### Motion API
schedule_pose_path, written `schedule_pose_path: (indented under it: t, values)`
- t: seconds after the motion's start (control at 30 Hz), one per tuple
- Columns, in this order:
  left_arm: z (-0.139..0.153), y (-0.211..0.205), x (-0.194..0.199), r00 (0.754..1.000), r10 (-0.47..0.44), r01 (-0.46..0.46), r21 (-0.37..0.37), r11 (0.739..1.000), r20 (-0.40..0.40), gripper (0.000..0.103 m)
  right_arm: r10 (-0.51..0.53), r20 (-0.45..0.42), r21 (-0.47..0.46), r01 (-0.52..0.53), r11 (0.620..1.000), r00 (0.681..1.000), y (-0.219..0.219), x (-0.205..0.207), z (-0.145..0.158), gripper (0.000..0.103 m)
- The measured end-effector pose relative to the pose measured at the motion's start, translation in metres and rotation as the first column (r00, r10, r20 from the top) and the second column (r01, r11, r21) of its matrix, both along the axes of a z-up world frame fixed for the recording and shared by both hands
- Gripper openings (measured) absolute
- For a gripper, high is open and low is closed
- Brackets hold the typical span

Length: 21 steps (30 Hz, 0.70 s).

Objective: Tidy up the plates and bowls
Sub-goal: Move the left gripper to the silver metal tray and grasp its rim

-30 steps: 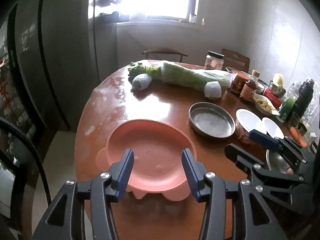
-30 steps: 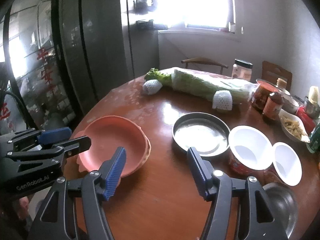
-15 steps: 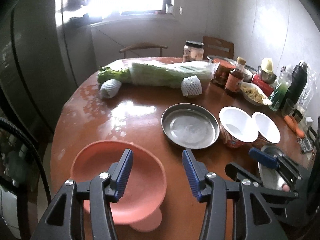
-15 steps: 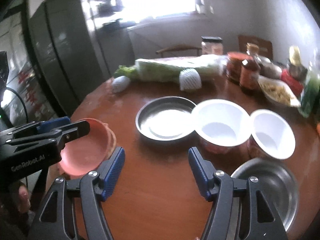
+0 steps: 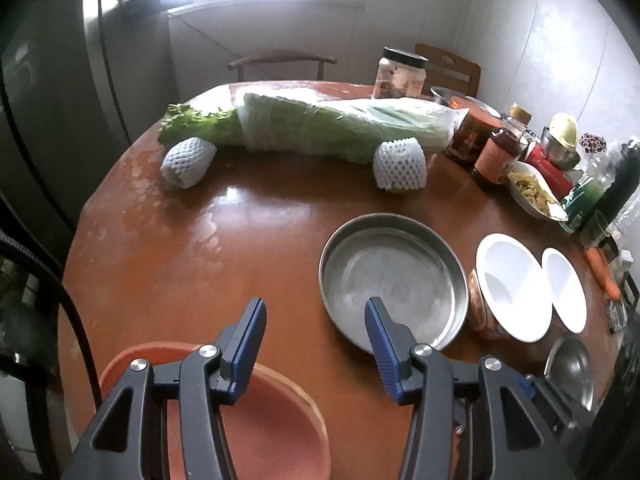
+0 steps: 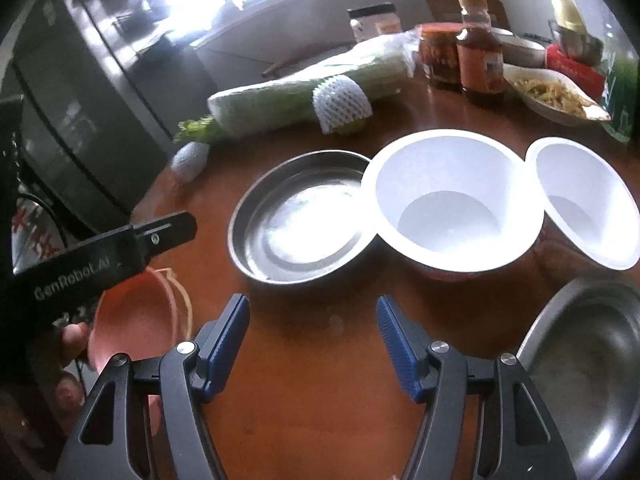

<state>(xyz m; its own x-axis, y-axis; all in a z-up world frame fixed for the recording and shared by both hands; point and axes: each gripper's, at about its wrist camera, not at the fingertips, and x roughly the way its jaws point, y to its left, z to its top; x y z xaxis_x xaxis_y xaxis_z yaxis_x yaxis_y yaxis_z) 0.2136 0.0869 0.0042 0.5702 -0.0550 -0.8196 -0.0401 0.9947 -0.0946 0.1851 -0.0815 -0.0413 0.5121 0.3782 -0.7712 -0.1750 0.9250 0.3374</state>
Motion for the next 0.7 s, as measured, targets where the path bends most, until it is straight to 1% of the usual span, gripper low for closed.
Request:
schedule_pose_path:
  t: [0.23,0.37,0.53,0.6,0.67,0.7]
  values:
    - [-0.016,-0.006,0.030,0.999,-0.010,0.011,0.001,1.000,-0.040,0.051,-0.051,-0.014,-0.007,0.051,0.999,0.999,0.007,0.014,-0.008,0.068]
    - [-0.024,-0.005,0.040,0.998,-0.010,0.009,-0.010,1.000,-0.057,0.051,-0.068,-0.028,-0.003,0.068,0.998,0.997,0.009,0.023,-0.012,0.068]
    - [-0.032,-0.006,0.051,0.997,-0.006,0.006,-0.007,1.000,-0.071,0.051,-0.094,-0.034,-0.007,0.093,0.996,0.995,0.007,0.030,-0.018,0.067]
    - [-0.037,-0.007,0.054,0.996,-0.005,0.004,-0.004,1.000,-0.089,0.049,-0.098,-0.030,-0.010,0.098,0.995,0.995,0.007,0.032,-0.019,0.067]
    - [-0.041,-0.008,0.057,0.995,-0.008,0.007,-0.006,1.000,-0.103,0.042,-0.097,-0.018,-0.020,0.097,0.995,0.995,0.008,0.034,-0.020,0.067]
    - [-0.044,-0.008,0.058,0.994,-0.008,0.007,-0.006,1.000,-0.113,0.041,-0.097,-0.014,-0.020,0.096,0.995,0.995,0.008,0.034,-0.020,0.067]
